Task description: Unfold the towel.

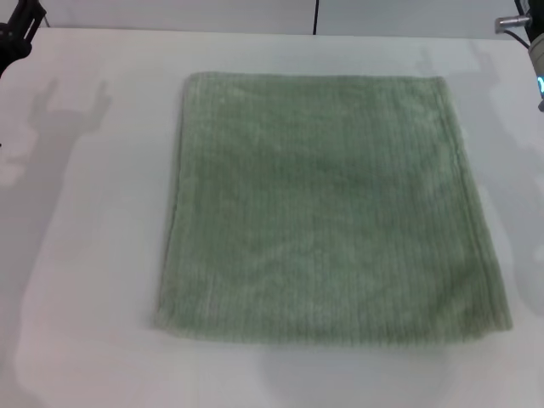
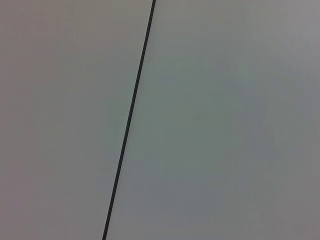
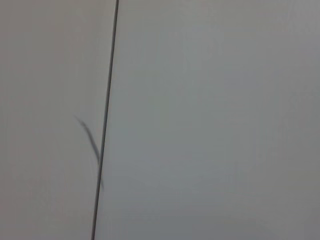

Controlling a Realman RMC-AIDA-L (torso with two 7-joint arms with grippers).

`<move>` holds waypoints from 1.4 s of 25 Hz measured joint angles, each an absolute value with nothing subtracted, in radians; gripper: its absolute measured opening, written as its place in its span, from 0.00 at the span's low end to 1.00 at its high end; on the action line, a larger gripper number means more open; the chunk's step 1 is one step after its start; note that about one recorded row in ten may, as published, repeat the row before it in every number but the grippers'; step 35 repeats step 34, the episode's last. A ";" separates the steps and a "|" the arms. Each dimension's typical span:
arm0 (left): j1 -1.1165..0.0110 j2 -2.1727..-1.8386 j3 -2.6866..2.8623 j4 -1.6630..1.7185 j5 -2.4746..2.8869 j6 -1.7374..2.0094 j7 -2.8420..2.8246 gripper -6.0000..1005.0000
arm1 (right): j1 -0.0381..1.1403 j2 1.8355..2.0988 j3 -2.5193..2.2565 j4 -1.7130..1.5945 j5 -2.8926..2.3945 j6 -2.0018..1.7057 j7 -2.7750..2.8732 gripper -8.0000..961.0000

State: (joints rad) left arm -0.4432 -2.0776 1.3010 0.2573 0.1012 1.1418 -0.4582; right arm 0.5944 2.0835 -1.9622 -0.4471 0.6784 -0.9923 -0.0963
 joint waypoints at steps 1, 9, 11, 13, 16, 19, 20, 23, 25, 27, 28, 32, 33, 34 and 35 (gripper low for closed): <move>-0.443 -2.078 1.301 0.257 0.101 1.142 -0.458 0.83 | 0.594 2.084 -1.965 -0.443 0.678 -0.993 -0.096 0.85; -0.425 -2.077 1.301 0.249 0.097 1.156 -0.459 0.83 | 0.593 2.086 -1.975 -0.422 0.676 -1.004 -0.100 0.85; -0.423 -2.077 1.301 0.249 0.097 1.157 -0.461 0.83 | 0.594 2.086 -1.976 -0.414 0.676 -1.012 -0.100 0.85; -0.420 -2.077 1.303 0.248 0.097 1.162 -0.466 0.83 | 0.594 2.086 -1.979 -0.412 0.676 -1.018 -0.100 0.85; -0.419 -2.077 1.304 0.248 0.097 1.165 -0.466 0.83 | 0.598 2.086 -1.988 -0.411 0.676 -1.025 -0.101 0.85; -0.419 -2.077 1.309 0.244 0.097 1.167 -0.465 0.83 | 0.604 2.086 -1.989 -0.404 0.676 -1.025 -0.101 0.85; -0.420 -2.077 1.310 0.239 0.096 1.167 -0.462 0.83 | 0.605 2.086 -1.989 -0.400 0.676 -1.026 -0.101 0.85; -0.424 -2.078 1.310 0.233 0.097 1.167 -0.461 0.83 | 0.606 2.086 -1.988 -0.392 0.676 -1.026 -0.101 0.85; -0.426 -2.078 1.310 0.232 0.097 1.167 -0.462 0.83 | 0.606 2.086 -1.988 -0.390 0.676 -1.026 -0.099 0.85; -0.426 -2.077 1.310 0.232 0.097 1.167 -0.462 0.83 | 0.606 2.086 -1.988 -0.390 0.676 -1.026 -0.097 0.85; -0.426 -2.077 1.310 0.232 0.097 1.167 -0.462 0.83 | 0.606 2.087 -1.988 -0.390 0.676 -1.026 -0.097 0.85; -0.428 -2.077 1.310 0.232 0.097 1.167 -0.461 0.83 | 0.606 2.088 -1.989 -0.390 0.677 -1.026 -0.095 0.85; -0.428 -2.077 1.310 0.232 0.097 1.167 -0.461 0.83 | 0.607 2.088 -1.992 -0.390 0.677 -1.026 -0.095 0.85; -0.428 -2.077 1.310 0.232 0.097 1.167 -0.462 0.83 | 0.608 2.088 -1.997 -0.390 0.677 -1.026 -0.095 0.85; -0.428 -2.077 1.310 0.232 0.097 1.167 -0.462 0.83 | 0.608 2.088 -1.997 -0.390 0.677 -1.026 -0.095 0.85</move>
